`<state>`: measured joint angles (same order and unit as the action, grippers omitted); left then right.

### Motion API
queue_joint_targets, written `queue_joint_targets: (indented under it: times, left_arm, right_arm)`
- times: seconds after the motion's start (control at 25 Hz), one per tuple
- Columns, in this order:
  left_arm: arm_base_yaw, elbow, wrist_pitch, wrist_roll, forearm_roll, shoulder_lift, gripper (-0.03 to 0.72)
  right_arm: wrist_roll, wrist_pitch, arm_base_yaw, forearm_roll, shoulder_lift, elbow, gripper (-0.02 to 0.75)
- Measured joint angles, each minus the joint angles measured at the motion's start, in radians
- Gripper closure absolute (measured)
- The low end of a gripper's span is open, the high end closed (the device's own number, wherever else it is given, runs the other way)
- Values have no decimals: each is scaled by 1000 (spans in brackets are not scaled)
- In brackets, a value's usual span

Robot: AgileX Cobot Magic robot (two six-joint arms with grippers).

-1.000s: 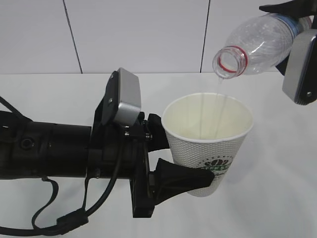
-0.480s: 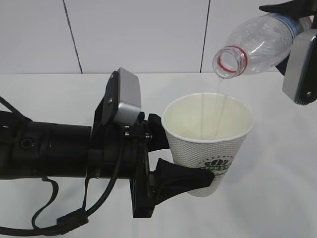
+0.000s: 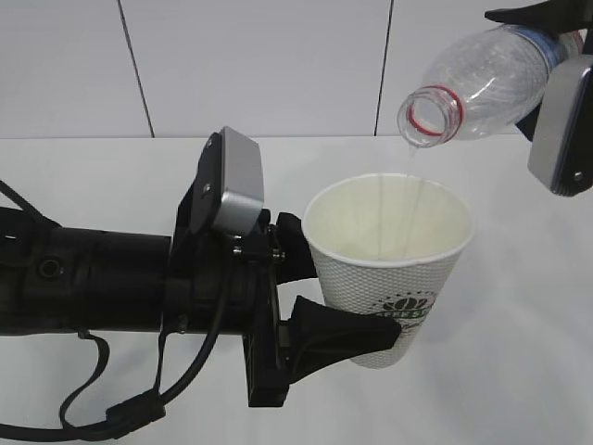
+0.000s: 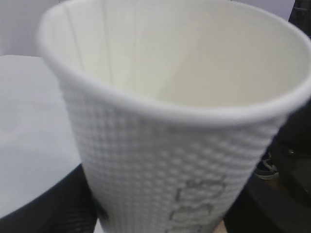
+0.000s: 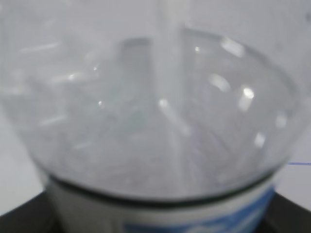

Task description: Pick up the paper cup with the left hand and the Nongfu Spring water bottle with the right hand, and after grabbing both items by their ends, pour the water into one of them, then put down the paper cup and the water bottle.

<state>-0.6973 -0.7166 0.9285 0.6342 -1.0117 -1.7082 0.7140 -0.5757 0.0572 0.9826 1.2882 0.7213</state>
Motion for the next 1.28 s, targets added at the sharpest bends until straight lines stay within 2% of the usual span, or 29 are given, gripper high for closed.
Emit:
queue_joint_targets:
  times: [1.28]
  left_arm:
    - [0,0,0,2,0,0,175]
  right_arm:
    - [11,0,0,0,0,0,256]
